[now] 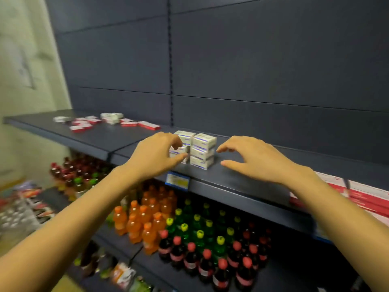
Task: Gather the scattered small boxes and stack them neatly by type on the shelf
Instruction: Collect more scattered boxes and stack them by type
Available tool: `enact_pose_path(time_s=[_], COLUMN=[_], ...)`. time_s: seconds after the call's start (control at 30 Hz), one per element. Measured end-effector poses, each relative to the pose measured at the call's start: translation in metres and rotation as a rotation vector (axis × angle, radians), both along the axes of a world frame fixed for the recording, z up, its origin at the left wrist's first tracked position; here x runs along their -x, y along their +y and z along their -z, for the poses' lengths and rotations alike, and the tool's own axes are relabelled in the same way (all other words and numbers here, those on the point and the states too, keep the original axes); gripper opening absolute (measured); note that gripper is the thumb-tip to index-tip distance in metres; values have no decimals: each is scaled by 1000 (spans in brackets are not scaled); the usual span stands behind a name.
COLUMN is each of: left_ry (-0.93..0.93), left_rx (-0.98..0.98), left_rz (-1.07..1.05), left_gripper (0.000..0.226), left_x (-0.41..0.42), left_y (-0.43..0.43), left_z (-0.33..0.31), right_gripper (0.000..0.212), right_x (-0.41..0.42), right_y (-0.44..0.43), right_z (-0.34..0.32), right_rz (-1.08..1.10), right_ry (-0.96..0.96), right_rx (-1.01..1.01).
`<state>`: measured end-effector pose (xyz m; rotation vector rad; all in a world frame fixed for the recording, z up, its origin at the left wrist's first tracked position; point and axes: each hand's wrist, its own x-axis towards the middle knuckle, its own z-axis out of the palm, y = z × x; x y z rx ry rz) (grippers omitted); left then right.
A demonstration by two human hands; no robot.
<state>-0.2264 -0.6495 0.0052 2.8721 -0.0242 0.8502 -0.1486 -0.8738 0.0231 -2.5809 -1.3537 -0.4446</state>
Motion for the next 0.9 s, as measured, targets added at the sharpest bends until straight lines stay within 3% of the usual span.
enact_pose_path(time_s=[0.3,0.9], left_ry=[29,113], left_rx=[-66,-145], left_rz=[-220,-300], left_gripper=[36,32], left_x=[52,81], left_y=[134,375], left_z=[-6,13], right_gripper=[36,39], right_x=[4,7], right_y=[140,403], right_z=[-1,12], right_rz=[-127,-94], right_ry=[-10,57], right_rx=[49,60])
